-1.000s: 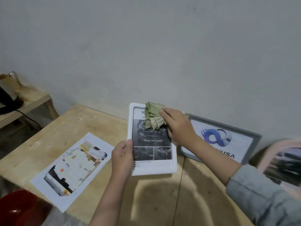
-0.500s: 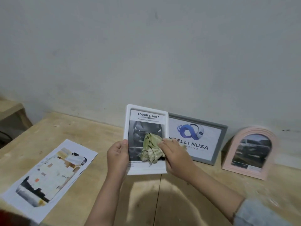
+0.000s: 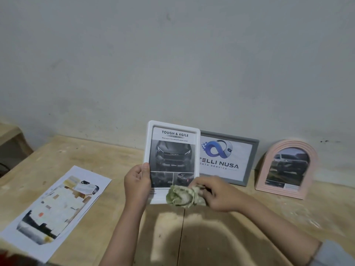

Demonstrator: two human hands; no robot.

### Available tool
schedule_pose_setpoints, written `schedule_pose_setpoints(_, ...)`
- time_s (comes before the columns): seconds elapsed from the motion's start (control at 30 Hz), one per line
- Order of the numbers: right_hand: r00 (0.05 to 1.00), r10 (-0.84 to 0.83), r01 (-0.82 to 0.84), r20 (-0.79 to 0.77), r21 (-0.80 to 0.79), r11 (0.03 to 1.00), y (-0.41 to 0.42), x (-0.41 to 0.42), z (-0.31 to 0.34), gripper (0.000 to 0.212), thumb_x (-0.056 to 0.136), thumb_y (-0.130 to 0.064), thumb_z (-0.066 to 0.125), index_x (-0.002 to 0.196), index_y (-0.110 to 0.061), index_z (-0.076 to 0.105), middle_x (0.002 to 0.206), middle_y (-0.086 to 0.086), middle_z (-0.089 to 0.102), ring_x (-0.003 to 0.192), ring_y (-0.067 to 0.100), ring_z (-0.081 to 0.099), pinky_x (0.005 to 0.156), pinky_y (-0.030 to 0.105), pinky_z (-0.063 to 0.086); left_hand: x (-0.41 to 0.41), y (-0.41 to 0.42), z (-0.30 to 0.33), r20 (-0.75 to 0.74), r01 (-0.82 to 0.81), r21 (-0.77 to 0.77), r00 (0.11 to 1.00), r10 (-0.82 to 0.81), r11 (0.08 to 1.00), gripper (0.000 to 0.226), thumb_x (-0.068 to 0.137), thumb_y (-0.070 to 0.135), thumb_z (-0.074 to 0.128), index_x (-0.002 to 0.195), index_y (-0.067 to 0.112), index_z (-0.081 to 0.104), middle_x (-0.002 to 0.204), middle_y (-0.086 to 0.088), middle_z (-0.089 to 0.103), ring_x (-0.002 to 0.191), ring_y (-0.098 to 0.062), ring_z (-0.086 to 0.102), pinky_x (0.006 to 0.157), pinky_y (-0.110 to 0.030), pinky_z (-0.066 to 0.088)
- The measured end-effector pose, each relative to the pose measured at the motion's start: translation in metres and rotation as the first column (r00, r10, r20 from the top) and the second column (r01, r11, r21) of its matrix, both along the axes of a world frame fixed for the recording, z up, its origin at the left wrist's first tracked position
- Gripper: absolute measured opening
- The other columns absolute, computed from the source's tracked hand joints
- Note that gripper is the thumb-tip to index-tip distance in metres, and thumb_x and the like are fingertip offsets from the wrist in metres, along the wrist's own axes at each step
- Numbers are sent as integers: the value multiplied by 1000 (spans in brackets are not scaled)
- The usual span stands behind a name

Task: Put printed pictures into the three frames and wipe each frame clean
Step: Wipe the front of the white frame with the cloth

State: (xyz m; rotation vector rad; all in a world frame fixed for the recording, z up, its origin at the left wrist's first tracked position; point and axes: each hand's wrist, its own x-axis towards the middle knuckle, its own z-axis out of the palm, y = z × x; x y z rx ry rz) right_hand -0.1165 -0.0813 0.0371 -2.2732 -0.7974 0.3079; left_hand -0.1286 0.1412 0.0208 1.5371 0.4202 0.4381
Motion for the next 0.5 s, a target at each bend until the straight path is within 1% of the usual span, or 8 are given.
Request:
schedule_pose_setpoints(0.07, 998, -62, 60, 21, 68, 996, -6, 10, 21, 38, 83, -2, 45, 107, -24, 65, 83, -7, 66, 69, 7, 58, 63, 23, 46, 0, 1, 2, 5, 15, -4, 1000, -15, 1000, 29, 98, 15, 49, 72, 11, 63, 68, -2, 66, 52, 2, 58, 54, -14, 48)
schedule_pose_setpoints(0.1, 990, -113, 102, 89, 113, 988, -7, 16, 33, 39, 82, -3, 45, 109, -23, 65, 80, -2, 67, 65, 13, 57, 62, 27, 45, 0, 1, 5, 11, 18, -12, 1000, -18, 1000, 29, 98, 16, 49, 72, 12, 63, 68, -2, 66, 52, 2, 59, 54, -14, 48)
schedule_pose_setpoints(0.17, 906, -221, 173, 360, 161, 972, -8, 33, 52, 41, 78, -4, 46, 113, -16, 64, 81, 5, 67, 63, 18, 54, 60, 27, 43, -2, -1, 9, 28, 28, -23, 999, -27, 999, 29, 98, 14, 49, 72, 13, 63, 68, -1, 66, 52, 3, 59, 53, -12, 48)
schedule_pose_setpoints(0.23, 757, -231, 201, 611, 119, 972, -6, 52, 64, 45, 75, -2, 48, 117, -8, 61, 95, 8, 67, 80, 22, 59, 72, 31, 49, -5, -4, 14, 50, 50, -33, 998, -48, 998, 30, 98, 12, 49, 71, 11, 62, 64, 3, 65, 51, 4, 58, 52, -10, 46)
schedule_pose_setpoints(0.3, 656, -141, 213, 741, -2, 977, -1, 66, 67, 51, 74, -6, 42, 123, -4, 58, 114, 13, 63, 101, 32, 59, 85, 45, 50, -7, -7, 18, 68, 77, -44, 995, -74, 996, 32, 98, 9, 47, 69, 8, 60, 54, 8, 63, 48, 4, 56, 50, -10, 44)
schedule_pose_setpoints(0.33, 627, -78, 213, 775, -75, 974, 1, 70, 65, 56, 73, -9, 39, 126, -3, 56, 125, 16, 59, 111, 33, 56, 92, 51, 47, -9, -8, 20, 78, 85, -50, 994, -81, 995, 33, 98, 9, 46, 68, 7, 59, 51, 10, 62, 47, 3, 55, 49, -11, 44)
schedule_pose_setpoints(0.4, 620, 29, 197, 784, -191, 962, 4, 70, 55, 62, 72, -10, 35, 132, -3, 52, 137, 17, 51, 124, 32, 51, 98, 57, 38, -10, -8, 22, 94, 71, -66, 993, -65, 995, 34, 99, 9, 46, 68, 8, 58, 49, 12, 62, 47, 3, 55, 49, -11, 44)
schedule_pose_setpoints(0.5, 616, 99, 137, 781, -231, 963, 8, 57, 32, 67, 65, 1, 47, 133, -3, 50, 138, 16, 51, 128, 29, 49, 102, 57, 35, -10, -3, 22, 103, 34, -91, 994, -24, 995, 36, 99, 11, 45, 65, 10, 56, 47, 14, 59, 45, 5, 51, 48, -11, 43)
